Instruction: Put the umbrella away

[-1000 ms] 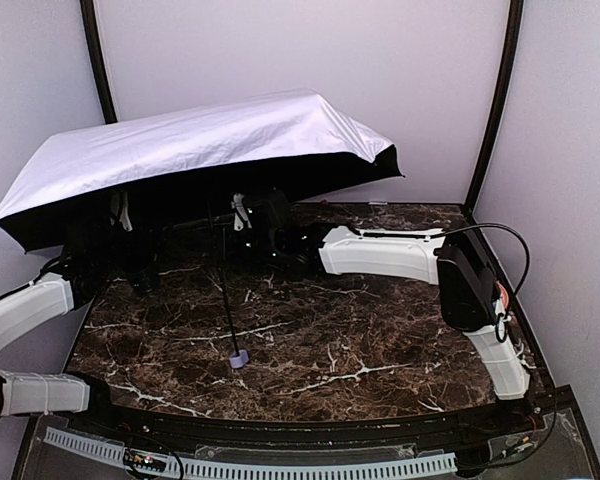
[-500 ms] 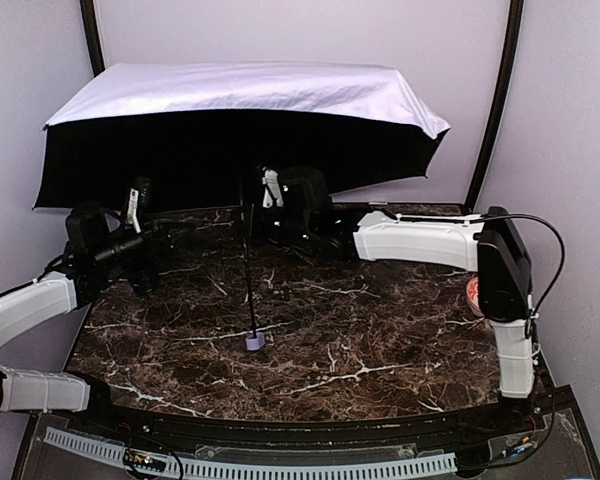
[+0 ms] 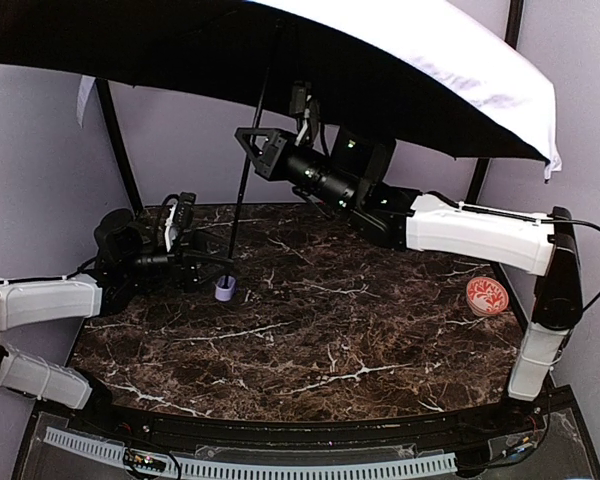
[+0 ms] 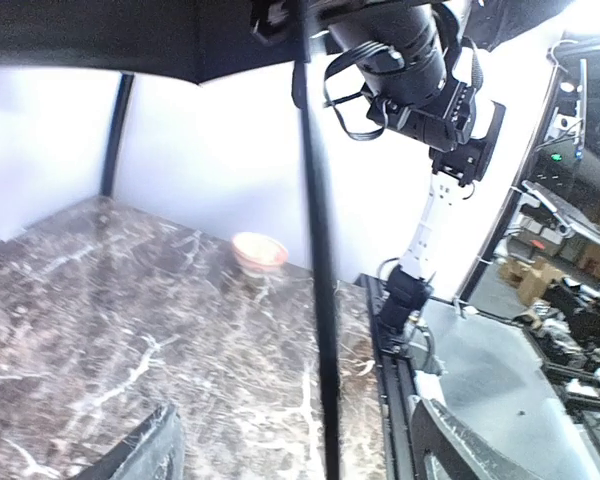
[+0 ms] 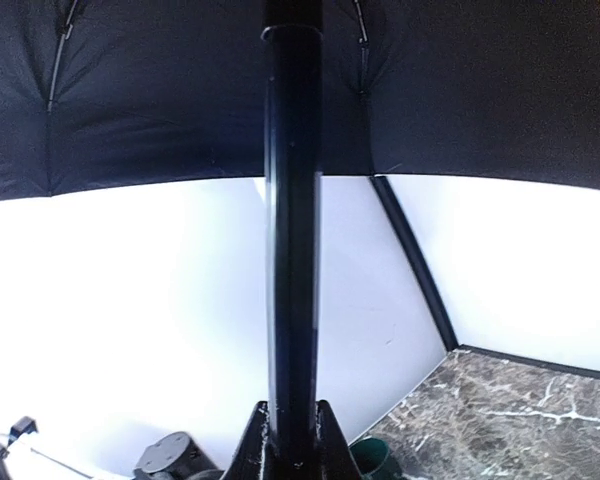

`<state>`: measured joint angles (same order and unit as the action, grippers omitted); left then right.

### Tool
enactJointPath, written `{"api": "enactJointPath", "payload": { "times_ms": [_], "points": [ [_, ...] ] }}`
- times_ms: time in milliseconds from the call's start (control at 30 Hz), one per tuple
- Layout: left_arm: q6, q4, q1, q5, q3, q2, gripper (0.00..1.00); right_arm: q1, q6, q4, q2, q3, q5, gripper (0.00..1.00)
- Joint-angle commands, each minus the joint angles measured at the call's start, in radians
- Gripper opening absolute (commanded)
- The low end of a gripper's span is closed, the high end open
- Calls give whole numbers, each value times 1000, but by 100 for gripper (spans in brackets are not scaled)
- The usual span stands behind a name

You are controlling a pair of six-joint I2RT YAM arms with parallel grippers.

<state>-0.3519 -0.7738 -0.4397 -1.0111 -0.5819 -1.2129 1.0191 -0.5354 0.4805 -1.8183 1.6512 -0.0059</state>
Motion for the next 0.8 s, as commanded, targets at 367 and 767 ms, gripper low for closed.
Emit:
{"api": "enactJointPath", "payload": {
  "times_ms": [367,767],
  "points": [
    [38,-32,-81,52,-6,21,45,49,-1,11,5,-29,-136,0],
    [-20,-98,-83,68,3,4,0,72,-9,-43,-34,-5,-145,0]
  ]
}}
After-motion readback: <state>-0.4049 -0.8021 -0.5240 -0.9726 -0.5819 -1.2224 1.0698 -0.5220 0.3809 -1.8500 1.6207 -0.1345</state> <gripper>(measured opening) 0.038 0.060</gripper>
